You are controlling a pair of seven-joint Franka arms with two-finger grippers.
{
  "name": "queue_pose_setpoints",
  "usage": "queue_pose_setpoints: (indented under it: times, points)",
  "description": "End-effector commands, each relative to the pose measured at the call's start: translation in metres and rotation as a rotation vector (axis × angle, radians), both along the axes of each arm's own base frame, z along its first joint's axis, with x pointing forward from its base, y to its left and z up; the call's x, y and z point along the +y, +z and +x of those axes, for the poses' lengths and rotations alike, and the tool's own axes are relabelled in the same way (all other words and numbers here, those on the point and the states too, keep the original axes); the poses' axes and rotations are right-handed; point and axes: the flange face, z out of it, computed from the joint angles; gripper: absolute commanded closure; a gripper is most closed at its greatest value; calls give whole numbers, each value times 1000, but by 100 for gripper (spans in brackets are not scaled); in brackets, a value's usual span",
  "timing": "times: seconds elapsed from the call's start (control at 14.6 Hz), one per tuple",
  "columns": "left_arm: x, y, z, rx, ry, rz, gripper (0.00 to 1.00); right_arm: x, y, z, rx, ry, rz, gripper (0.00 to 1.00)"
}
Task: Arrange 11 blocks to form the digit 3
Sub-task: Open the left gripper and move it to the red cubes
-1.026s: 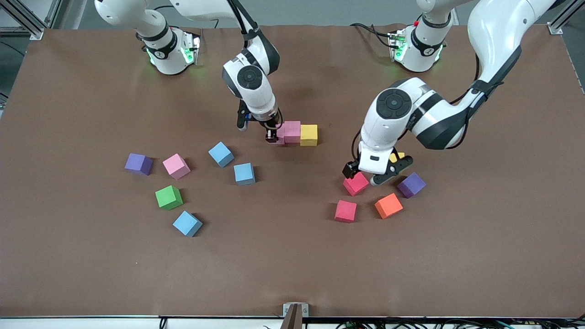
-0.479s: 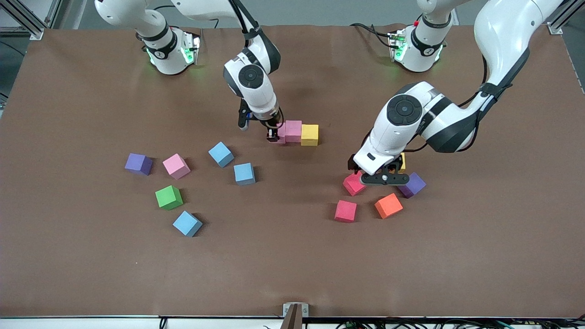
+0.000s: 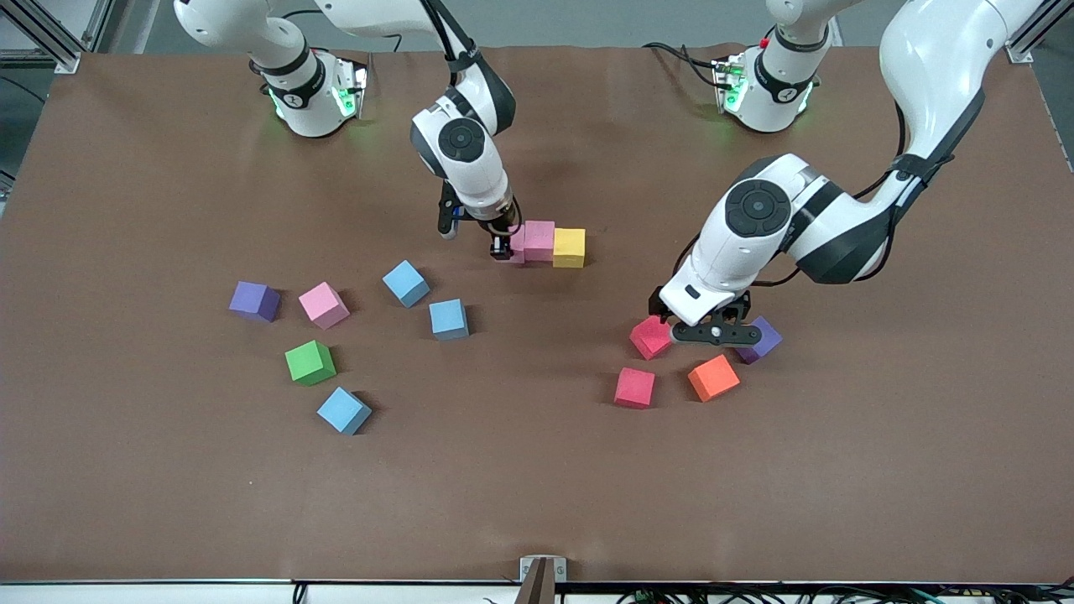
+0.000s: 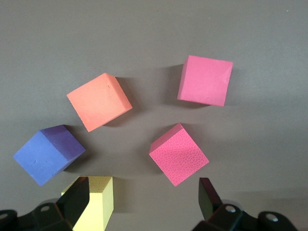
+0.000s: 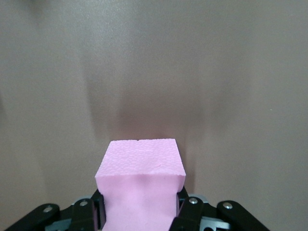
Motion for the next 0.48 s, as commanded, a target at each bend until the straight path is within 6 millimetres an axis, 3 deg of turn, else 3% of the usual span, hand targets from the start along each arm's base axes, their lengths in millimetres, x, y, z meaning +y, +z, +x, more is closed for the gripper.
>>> queue_pose_setpoints:
  times: [0.0,0.27,0.34,0.41]
  points:
    - [0,13,2,-26,-11,14,0,8,-42,-20,44,-6,-42,98]
    - [-6,14,0,-26,-30,11,0,8,-42,-19,43,-9,-40,89]
    - [-6,11,0,-21,-32,9,0,7,-42,-18,43,-13,-40,85]
    - [-6,11,0,-19,-38,9,0,6,-42,-17,43,-15,-40,73]
